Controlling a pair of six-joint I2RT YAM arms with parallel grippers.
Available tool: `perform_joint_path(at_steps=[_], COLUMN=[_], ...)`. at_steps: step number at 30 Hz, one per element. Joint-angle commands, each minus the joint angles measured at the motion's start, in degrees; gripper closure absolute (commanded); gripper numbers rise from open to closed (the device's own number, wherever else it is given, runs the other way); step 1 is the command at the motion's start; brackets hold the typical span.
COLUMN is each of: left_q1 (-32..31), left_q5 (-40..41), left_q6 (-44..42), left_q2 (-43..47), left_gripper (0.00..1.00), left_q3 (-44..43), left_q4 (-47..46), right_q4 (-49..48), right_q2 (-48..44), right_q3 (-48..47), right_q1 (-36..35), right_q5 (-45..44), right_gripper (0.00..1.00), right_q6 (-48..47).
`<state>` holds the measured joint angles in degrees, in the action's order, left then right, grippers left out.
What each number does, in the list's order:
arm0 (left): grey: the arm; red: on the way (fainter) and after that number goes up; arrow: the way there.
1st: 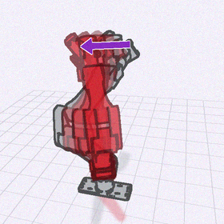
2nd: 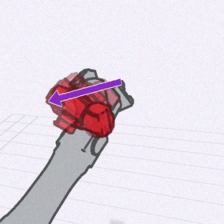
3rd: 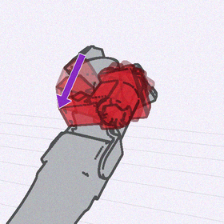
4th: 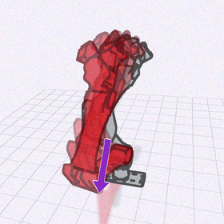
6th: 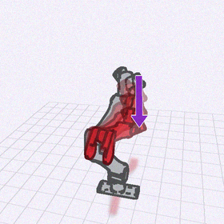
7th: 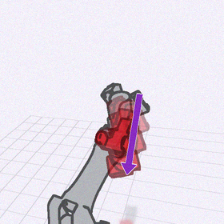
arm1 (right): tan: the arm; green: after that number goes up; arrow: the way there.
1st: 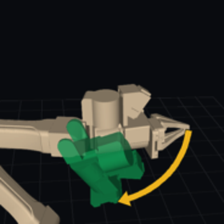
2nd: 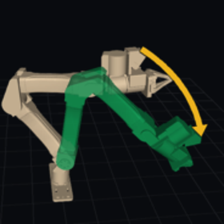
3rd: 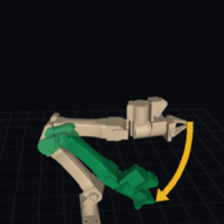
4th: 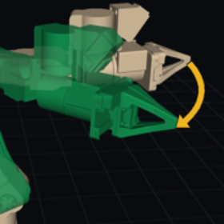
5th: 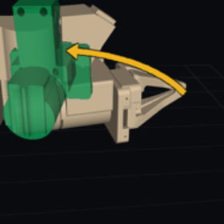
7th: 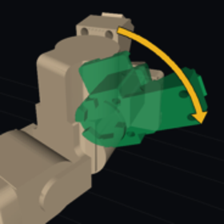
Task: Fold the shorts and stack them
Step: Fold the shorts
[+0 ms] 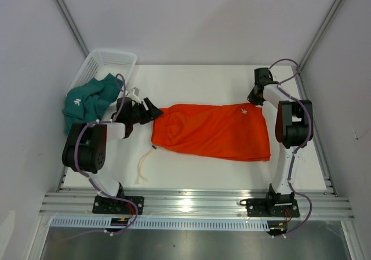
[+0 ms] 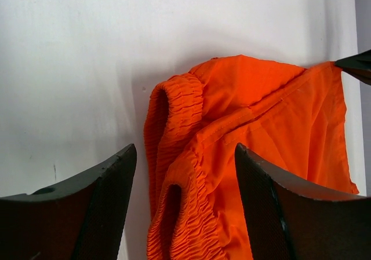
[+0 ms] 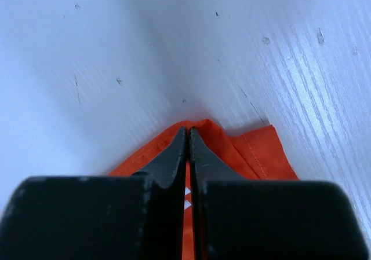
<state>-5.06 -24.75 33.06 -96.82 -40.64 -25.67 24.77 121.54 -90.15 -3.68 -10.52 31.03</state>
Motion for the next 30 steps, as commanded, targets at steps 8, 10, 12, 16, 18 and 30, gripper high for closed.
perform_joint_path(at_steps=[8,10,12,16,18,30], left_q1=[0.4,0.4,0.4,0.4,0.4,0.4], left_q5=[-2.3,-2.7,-3.4,-2.5,-1.7,1.2], left_q6=[-0.1,-0.2,-0.1,0.5,0.5,0.4], left_q2=[-1.2,-1.5,-1.9,-0.3,1.7,5.2], left_gripper=[0.29,0.33,0.40,0.41,0.41,0.60], left_q3=[-2.0,-2.4,-2.5,-1.0,1.4,4.7], left_q4=[-3.4,-3.0,-2.6,-1.7,-2.7,-3.4], right_q4=[-1.9,-1.8,-1.7,-1.6,-1.6,-1.6], right_q2=[-3.5,-3.7,-3.9,-4.5,-4.7,-5.5], right_q3=[1.5,1.6,1.5,1.5,1.5,2.3], right_q1=[-0.3,-0.2,-0.3,-0.3,-0.3,-0.3], right_q5=[-1.6,-1.6,-1.7,-2.0,-1.9,-1.5], right_gripper=[1.00,1.00,1.00,1.00,1.00,1.00], right_q6=[-0.4,-0.4,-0.4,-0.6,-0.7,-0.5])
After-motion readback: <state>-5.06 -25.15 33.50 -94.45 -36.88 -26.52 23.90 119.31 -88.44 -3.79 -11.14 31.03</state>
